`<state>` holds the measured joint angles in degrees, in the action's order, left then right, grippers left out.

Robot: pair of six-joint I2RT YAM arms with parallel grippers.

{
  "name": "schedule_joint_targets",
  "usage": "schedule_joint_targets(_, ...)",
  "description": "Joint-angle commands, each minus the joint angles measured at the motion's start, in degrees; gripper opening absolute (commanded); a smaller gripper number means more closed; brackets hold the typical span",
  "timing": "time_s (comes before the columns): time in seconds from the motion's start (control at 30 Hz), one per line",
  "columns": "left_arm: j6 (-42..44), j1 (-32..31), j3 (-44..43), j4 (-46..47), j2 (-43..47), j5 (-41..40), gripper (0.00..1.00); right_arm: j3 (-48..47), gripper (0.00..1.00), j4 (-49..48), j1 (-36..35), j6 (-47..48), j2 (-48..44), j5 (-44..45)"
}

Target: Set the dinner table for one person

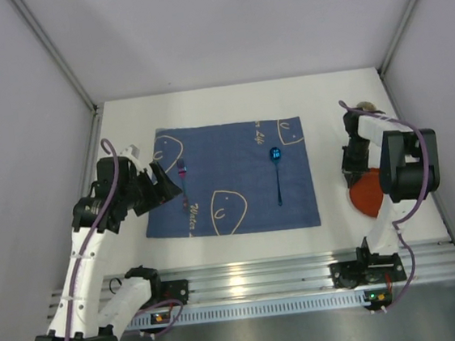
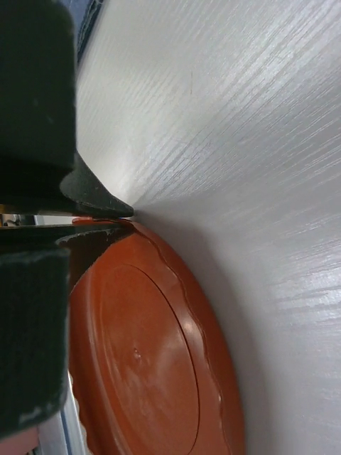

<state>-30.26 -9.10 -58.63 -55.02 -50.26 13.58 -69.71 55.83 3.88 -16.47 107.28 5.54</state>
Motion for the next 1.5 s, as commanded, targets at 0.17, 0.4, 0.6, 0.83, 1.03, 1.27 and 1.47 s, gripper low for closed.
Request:
schedule_joint_targets(0.17, 0.47, -0.21, -2.63, 0.71, -1.95, -0.05, 0.83, -5.16, 0.00, 1.29, -0.27, -1.81, -5.58, -2.02)
schedule_joint_targets(0.4, 0.55, -0.21, -5.26, 0.80, -3.44, -0.66, 0.83, -30.15, 0.00, 11.57, -23.69, -10.58, -5.26, -2.90)
schedule_joint_targets(0.6, 1.34, -0.21, -8.34, -0.61, -4.32, -2.51, 0.83, -55.52, 0.00, 15.89, -39.71, -15.26, 10.73, -6.93)
schedule_joint_targets(0.83, 1.43, -0.21, -9.57, -3.77, -1.69, -4.79, 0.83, -58.34, 0.00, 9.92, -46.68, -15.44, 20.59, -14.41)
schedule_joint_targets(1.03, 1.26, -0.21, -9.57, -6.58, 0.42, -6.64, 0.83, -59.13, 0.00, 6.75, -48.00, -15.87, 24.72, -18.28)
schedule_joint_targets(1.27, 1.26, -0.21, -9.84, -7.99, 0.87, -7.34, 0.83, -59.57, 0.00, 0.78, -49.40, -17.10, 27.10, -26.45)
schedule_joint_targets(1.47, 0.99, -0.21, -10.10, -7.82, 0.52, -6.91, 0.83, -55.02, 0.00, -6.24, -50.37, -18.07, 28.07, -27.08)
